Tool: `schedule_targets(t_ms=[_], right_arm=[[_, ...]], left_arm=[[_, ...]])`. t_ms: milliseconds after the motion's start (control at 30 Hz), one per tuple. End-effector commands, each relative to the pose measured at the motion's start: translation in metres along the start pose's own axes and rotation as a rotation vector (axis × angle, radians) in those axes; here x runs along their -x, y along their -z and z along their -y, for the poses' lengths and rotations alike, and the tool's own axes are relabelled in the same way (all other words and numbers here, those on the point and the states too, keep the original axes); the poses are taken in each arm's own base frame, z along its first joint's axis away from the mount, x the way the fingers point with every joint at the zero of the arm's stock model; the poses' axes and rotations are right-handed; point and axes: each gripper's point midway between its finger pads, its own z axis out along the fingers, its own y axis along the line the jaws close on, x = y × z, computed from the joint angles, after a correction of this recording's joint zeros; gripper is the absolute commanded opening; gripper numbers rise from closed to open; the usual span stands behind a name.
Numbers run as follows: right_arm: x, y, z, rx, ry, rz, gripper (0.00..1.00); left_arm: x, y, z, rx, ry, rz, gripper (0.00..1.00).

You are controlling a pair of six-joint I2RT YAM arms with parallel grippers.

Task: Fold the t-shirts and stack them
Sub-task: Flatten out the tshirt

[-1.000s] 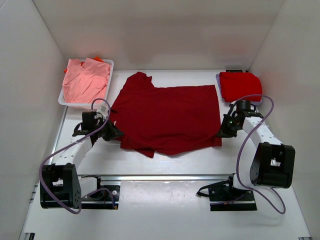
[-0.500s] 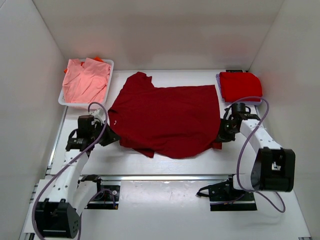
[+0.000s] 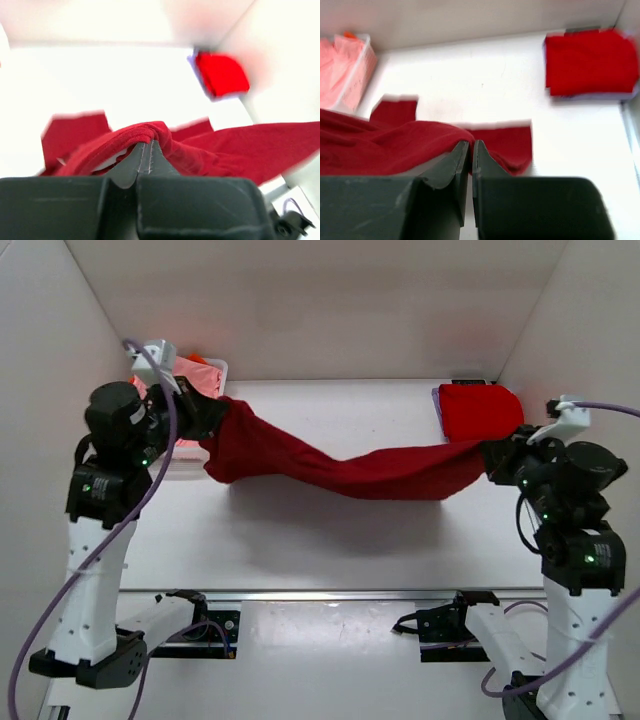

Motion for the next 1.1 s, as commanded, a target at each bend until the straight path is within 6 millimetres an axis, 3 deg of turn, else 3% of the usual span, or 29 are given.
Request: schedule_targets(t_ms=[0,33,133,300,367,467,600,667,700,733,767,800,867,1000,1067], right_arm=[[0.032,0.015,-0.003,-0.039,0.018,0.07,0.0],[0.045,0.022,-0.008,-0.03,0.027,0.096,0.0],[0.047,0.014,-0.015,-0.003,0.041,0.072,0.0],[0.023,-0.029,-0.012,0.055,0.011,-0.029,0.0],[0.007,-0.049,0.0,0.062,-0.023,-0.063,0.0],[-0.038,-0.086,0.017,0.063,-0.071,-0.178,0.0],[-0.093,-0.118,0.03,0.001,-0.065,-0.327,0.0],[-0.129,-0.134,0.048,-0.038,-0.106,-0.426,0.0],[-0.135,-0.136,0.054,-0.049,-0.12,-0.439,0.0],[-0.152,-0.14,0.057,-0.043,-0.146,-0.492,0.0],[-0.165,-0.143,0.064,-0.057,-0.166,-0.526,0.0],[-0.176,-0.145,0.069,-0.067,-0.172,-0.562,0.0],[-0.189,-0.147,0.073,-0.089,-0.162,-0.601,0.0],[-0.203,-0.148,0.073,-0.093,-0.158,-0.62,0.0],[-0.208,-0.151,0.07,-0.071,-0.174,-0.621,0.0]], left_arm=[[0.04,0.036,0.005,0.1,-0.116,0.121,0.0],[0.042,0.038,0.006,0.107,-0.128,0.129,0.0],[0.039,0.036,0.006,0.102,-0.13,0.119,0.0],[0.024,0.013,-0.014,0.118,-0.099,0.075,0.0],[0.009,-0.006,-0.029,0.135,-0.071,0.031,0.0],[-0.043,-0.046,-0.053,0.102,0.028,-0.105,0.0],[-0.15,-0.099,-0.102,0.112,0.179,-0.331,0.0],[-0.208,-0.125,-0.123,0.124,0.245,-0.467,0.0],[-0.223,-0.131,-0.13,0.123,0.261,-0.492,0.03],[-0.246,-0.141,-0.137,0.112,0.303,-0.549,0.19],[-0.267,-0.145,-0.142,0.098,0.353,-0.609,0.28],[-0.276,-0.152,-0.146,0.086,0.385,-0.621,0.42],[-0.28,-0.154,-0.15,0.084,0.415,-0.617,0.45],[-0.264,-0.157,-0.153,0.124,0.333,-0.555,0.55],[-0.259,-0.152,-0.164,0.197,0.285,-0.533,0.57]])
